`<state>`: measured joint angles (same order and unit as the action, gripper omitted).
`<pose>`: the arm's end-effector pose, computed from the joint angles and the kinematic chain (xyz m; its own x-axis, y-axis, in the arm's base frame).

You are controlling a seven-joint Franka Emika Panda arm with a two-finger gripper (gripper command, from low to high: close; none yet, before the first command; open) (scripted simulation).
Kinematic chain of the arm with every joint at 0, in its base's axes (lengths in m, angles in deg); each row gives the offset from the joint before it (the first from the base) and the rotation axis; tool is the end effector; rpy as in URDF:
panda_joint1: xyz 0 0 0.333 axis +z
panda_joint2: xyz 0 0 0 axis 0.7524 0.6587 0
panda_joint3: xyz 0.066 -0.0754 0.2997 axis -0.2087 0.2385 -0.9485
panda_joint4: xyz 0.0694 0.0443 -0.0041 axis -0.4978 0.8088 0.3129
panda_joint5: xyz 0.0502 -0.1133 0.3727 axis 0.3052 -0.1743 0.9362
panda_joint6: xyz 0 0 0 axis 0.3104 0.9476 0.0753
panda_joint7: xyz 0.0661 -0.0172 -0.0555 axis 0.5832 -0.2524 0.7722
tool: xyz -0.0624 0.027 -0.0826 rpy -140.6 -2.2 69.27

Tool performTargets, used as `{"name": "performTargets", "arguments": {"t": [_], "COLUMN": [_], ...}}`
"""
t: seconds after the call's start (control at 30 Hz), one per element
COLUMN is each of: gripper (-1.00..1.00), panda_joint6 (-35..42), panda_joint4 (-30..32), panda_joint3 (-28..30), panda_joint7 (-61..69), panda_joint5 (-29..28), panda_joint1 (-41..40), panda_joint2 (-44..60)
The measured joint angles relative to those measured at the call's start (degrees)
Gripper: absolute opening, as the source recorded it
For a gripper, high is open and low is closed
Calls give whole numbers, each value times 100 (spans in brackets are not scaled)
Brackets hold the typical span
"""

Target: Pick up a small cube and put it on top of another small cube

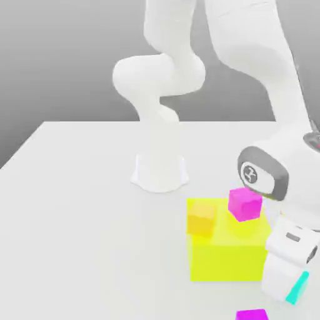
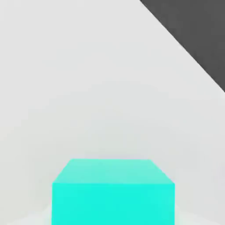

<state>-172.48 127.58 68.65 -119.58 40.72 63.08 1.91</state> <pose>0.4546 0.2377 0.1844 0.9995 0.0295 -0.0071 0.0295 -0.9995 0.0060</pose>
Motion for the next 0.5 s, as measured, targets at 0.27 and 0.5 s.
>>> {"name": "performTargets", "arguments": {"t": [0.27,0.5], "gripper": [-100,-100], "panda_joint6": [890,1445], "panda_joint4": [731,1536], "panda_joint3": [232,296], "panda_joint7": [-101,-599], "panda_joint5": [624,1083], "panda_joint1": [-522,-698], "panda_joint2": [-1567,-3026]}}
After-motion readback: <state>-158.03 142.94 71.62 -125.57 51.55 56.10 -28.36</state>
